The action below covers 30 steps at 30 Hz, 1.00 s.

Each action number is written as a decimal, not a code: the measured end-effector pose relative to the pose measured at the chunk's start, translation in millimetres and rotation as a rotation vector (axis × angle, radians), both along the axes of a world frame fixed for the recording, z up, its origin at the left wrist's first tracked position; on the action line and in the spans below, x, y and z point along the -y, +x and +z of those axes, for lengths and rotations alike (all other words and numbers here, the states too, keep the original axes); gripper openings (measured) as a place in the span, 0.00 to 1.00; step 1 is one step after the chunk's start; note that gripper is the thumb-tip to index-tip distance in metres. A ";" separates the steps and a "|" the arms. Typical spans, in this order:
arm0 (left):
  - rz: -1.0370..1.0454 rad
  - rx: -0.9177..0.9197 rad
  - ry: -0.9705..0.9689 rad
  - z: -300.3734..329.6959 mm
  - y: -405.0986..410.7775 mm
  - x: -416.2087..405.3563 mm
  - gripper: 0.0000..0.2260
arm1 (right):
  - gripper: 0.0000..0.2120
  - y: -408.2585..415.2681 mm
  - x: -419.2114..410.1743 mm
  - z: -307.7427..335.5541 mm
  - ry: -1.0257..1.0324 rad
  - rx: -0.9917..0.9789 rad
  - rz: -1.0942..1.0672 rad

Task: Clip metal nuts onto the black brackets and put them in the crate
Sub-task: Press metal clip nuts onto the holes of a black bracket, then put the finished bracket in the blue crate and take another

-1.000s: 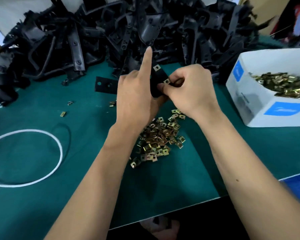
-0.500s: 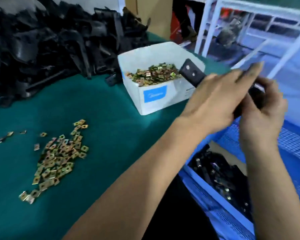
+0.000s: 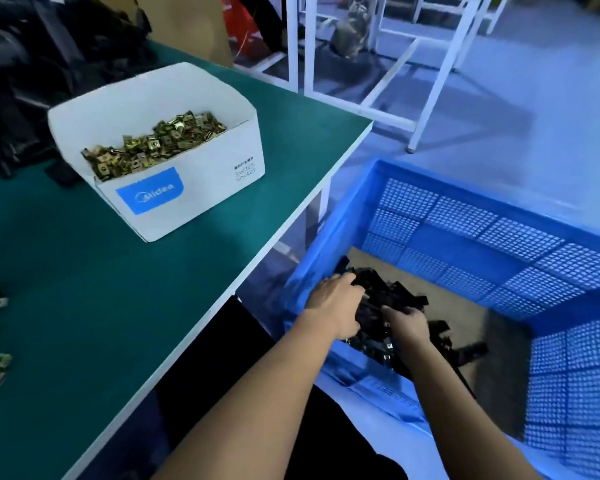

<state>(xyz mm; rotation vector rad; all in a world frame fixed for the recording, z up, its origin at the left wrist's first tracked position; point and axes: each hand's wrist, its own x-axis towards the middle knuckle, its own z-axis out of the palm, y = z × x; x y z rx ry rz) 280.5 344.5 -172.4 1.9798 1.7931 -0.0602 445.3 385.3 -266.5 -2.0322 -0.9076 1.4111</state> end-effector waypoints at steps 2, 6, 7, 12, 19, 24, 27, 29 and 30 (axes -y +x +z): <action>0.024 0.025 -0.007 -3.8 0.3 0.8 0.24 | 0.14 1.4 5.8 -1.8 -0.036 0.150 0.096; 0.065 0.139 0.078 9.2 3.0 -3.1 0.19 | 0.06 -14.0 2.1 24.0 0.064 0.316 0.218; 0.080 0.182 0.125 18.3 3.2 -5.8 0.18 | 0.08 -20.1 -2.8 35.1 0.123 0.328 0.222; 0.204 0.415 0.493 98.9 -6.1 -19.7 0.10 | 0.10 -59.6 -23.9 137.3 0.589 0.329 0.230; 0.414 0.624 1.120 208.6 -99.1 26.0 0.06 | 0.10 -164.0 14.3 287.1 1.211 0.061 0.340; 0.798 0.548 1.322 212.8 -199.6 118.8 0.04 | 0.06 -288.3 90.9 308.2 1.295 -0.139 0.693; 1.067 0.368 1.349 194.0 -258.1 190.9 0.04 | 0.05 -364.9 145.7 295.1 1.256 -0.133 0.978; 1.213 0.256 1.307 176.3 -287.3 235.5 0.04 | 0.06 -405.0 177.9 280.8 1.236 -0.102 1.185; 1.268 0.179 1.283 167.2 -302.2 262.4 0.04 | 0.08 -427.1 198.1 271.8 1.223 -0.080 1.297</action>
